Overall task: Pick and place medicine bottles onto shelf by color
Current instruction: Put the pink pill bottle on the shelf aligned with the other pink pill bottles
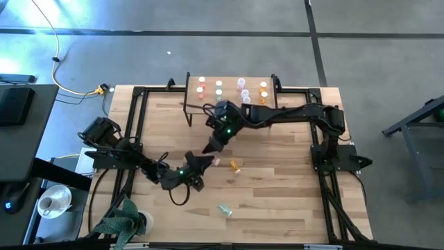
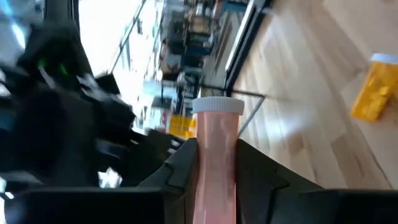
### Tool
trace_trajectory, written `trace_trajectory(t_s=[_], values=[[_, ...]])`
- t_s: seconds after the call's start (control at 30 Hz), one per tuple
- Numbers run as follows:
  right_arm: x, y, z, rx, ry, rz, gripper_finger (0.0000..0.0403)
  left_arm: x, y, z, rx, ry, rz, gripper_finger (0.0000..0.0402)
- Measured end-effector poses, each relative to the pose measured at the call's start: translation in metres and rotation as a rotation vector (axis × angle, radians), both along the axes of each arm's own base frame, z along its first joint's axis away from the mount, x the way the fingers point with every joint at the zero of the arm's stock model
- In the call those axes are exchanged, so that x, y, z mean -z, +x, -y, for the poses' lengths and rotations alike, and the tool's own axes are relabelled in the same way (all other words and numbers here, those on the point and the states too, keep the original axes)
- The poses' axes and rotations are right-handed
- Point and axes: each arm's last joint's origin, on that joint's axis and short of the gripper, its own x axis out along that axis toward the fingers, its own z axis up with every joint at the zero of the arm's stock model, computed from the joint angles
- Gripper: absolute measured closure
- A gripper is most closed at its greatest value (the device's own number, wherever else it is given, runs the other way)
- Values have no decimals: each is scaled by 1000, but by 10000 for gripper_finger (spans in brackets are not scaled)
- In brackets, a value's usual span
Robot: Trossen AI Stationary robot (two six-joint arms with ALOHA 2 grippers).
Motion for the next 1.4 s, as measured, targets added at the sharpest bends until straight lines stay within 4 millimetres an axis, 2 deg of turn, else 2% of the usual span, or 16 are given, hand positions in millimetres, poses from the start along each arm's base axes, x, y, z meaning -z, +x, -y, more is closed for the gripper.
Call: trace_trajectory(t_s=[0.13, 0.3, 0.4, 0.53, 0.7, 0.87, 1.0, 1.4], values=[[-22, 1, 10, -25, -83, 69, 242, 0, 0, -1, -43, -72, 64, 326], [-60, -5, 13, -114, -315, 127, 242, 0, 3, -12, -82, -176, 155, 326], [-83, -13, 8, -127, -501, 111, 242, 0, 4, -27, -110, -237, 206, 326], [-109, -24, 3, -108, -720, 63, 242, 3, -4, -52, -104, -397, 315, 326], [-129, -33, 1, -70, -818, 49, 242, -2, -23, -85, -46, -633, 474, 326], [-132, -34, 2, -63, -824, 46, 242, -14, -43, -110, 33, -847, 631, 326], [-129, -33, 1, -123, -890, 58, 242, -24, -58, -124, 108, -972, 723, 326], [-112, -7, -5, -219, -1002, 149, 226, -35, -97, -139, 340, -1113, 783, 326]])
